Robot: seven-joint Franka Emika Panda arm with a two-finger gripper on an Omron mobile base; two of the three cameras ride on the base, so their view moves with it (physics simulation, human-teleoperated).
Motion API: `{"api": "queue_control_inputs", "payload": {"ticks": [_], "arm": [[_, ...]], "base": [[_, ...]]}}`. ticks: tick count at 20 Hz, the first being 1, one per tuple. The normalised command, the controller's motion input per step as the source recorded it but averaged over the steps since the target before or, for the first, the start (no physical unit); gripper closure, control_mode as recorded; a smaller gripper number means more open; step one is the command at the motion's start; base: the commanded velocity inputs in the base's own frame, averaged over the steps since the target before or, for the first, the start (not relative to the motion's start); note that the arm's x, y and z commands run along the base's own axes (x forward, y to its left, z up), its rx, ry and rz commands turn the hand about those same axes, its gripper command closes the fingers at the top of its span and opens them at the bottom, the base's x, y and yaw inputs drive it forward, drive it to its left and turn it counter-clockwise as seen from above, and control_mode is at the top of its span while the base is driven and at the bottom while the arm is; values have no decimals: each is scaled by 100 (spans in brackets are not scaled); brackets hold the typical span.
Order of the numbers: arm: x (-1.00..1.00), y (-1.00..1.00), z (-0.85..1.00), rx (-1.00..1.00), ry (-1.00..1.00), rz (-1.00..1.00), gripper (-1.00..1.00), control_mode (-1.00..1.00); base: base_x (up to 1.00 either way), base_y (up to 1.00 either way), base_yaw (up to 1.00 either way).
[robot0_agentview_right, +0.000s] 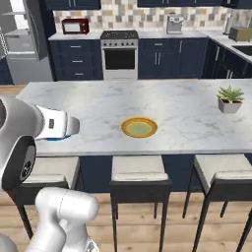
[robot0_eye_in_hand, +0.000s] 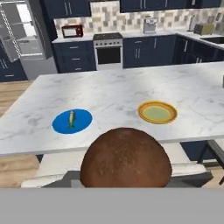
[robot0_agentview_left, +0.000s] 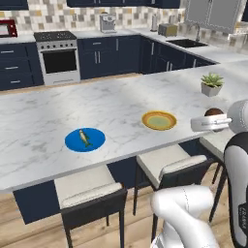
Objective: Transport the fish and mushroom to the fridge. Place the fish on the rack containing meat and place the mushroom on the rack containing the vegetable, ensuring meats and vegetables are on different racks.
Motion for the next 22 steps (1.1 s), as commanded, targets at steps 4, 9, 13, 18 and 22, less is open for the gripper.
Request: {"api": "queue_control_inputs", "payload": {"ticks": [4, 9, 13, 18, 22], "arm": [[0, 0, 0, 0, 0, 0, 100, 100], [0, 0, 0, 0, 0, 0, 100, 100], [0, 0, 0, 0, 0, 0, 100, 100], [0, 0, 0, 0, 0, 0, 100, 100], [0, 0, 0, 0, 0, 0, 100, 100]], "base": [[-98, 100, 27], [-71, 100, 28], [11, 100, 0], [34, 100, 0], [48, 100, 0]]}}
